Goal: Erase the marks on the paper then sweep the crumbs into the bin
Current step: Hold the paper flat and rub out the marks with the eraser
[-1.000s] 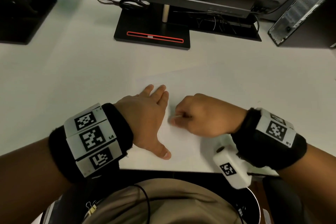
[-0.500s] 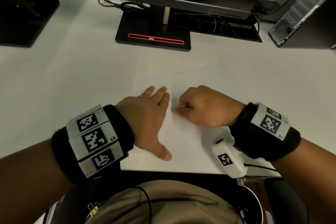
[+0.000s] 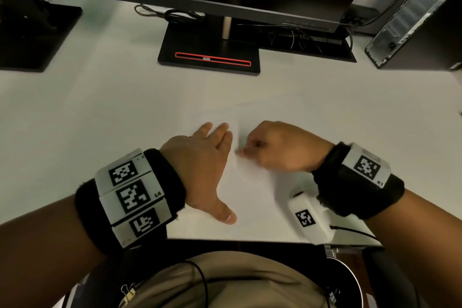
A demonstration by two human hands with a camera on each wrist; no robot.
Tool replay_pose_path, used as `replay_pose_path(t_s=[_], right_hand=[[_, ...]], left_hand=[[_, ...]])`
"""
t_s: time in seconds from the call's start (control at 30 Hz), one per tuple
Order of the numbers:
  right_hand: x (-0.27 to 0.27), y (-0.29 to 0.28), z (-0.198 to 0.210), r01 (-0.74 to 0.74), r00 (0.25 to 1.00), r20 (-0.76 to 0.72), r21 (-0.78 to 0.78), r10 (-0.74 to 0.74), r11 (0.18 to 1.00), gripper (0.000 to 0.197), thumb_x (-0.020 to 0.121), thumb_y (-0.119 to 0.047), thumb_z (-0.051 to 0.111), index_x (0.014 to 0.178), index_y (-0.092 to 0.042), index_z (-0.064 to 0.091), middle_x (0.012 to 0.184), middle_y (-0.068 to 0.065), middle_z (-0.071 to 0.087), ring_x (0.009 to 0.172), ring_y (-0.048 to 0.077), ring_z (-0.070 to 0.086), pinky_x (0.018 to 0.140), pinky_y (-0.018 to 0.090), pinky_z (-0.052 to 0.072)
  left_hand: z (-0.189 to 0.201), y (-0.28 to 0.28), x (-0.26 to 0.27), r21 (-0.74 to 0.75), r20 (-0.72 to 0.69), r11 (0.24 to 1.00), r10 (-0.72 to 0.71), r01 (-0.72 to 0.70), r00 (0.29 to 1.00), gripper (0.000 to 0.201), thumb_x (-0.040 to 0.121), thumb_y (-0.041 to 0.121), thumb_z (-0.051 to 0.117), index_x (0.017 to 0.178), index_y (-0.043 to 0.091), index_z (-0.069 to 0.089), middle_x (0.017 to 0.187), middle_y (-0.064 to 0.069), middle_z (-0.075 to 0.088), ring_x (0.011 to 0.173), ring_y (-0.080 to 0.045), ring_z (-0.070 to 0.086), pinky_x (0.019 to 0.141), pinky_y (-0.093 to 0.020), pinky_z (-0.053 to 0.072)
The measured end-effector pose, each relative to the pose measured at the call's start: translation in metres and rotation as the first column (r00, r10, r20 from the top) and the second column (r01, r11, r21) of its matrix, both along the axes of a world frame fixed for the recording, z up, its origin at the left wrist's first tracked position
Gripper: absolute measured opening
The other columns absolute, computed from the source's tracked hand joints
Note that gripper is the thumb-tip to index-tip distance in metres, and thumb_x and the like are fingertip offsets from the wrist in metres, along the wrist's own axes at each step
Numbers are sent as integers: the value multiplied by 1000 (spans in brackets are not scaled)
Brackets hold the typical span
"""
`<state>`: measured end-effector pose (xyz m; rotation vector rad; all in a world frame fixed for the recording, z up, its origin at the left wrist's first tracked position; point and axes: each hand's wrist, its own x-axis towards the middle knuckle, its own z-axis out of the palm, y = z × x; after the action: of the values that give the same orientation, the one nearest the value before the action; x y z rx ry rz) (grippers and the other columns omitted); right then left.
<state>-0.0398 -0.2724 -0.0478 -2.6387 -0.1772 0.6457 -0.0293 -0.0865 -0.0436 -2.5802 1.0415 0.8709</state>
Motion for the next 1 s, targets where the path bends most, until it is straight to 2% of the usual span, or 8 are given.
replay_pose_path(t_s=[0.13,0.3,0.43,0.57,0.73,0.8,0.9,1.0], right_hand=[[-1,-21,-6,282,958,-93,170,-270,944,44,100,-39,56,67,-11,61,57,2,62,46,16,49,47,22,43],[-5,-34,-7,534,844,-292,376,-450,758,33,103,-30,56,80,-7,57,59,8,63,43,18,53,44,24,43],[-9,-27,-3,427,903,-175,258,-392,867,42,103,-33,53,72,-6,59,60,6,69,44,17,58,46,24,47],[-17,-4,1,178,979,-123,107,-165,978,49,103,-40,49,77,-3,67,70,9,75,45,14,58,45,17,44],[-10,0,5,118,985,-133,25,-114,993,48,103,-39,49,81,0,68,74,9,75,47,11,57,52,20,46],[-7,-3,7,141,988,-66,-2,-141,990,47,102,-37,49,80,0,68,75,9,75,55,16,61,59,28,51],[-13,12,5,11,998,-65,-15,-11,1000,46,102,-36,48,82,2,66,79,15,74,68,27,67,67,36,54],[-10,14,4,-14,995,-101,-20,12,1000,47,103,-38,49,82,1,67,78,14,74,59,18,59,63,32,51]], left_hand=[[5,1,3,-23,-1,999,-24,24,1000,140,63,88,61,157,16,-15,163,-2,-26,152,-23,-14,117,-48,29],[8,3,13,-130,34,991,47,-42,998,118,67,85,61,154,18,19,166,-9,-7,152,-25,4,115,-47,32],[2,3,17,-46,89,997,57,-53,994,135,65,91,54,157,11,-2,166,-11,-7,152,-31,1,117,-51,27],[-1,0,20,-2,70,996,87,-87,994,142,62,93,54,157,9,-10,165,-10,-18,152,-34,-5,118,-53,23],[-3,0,22,19,15,993,120,-120,993,145,60,92,56,156,12,-18,163,-3,-27,152,-30,-14,116,-60,24],[-5,0,23,9,-17,991,134,-134,991,147,58,92,58,155,13,-19,162,-1,-30,151,-30,-17,114,-61,29],[-8,2,23,-17,-42,990,139,-140,989,148,58,91,61,156,14,-18,162,-1,-28,151,-33,-18,113,-59,31],[-8,2,22,-16,-43,991,129,-130,991,147,59,89,62,156,13,-19,162,-1,-28,150,-34,-18,114,-58,32]])
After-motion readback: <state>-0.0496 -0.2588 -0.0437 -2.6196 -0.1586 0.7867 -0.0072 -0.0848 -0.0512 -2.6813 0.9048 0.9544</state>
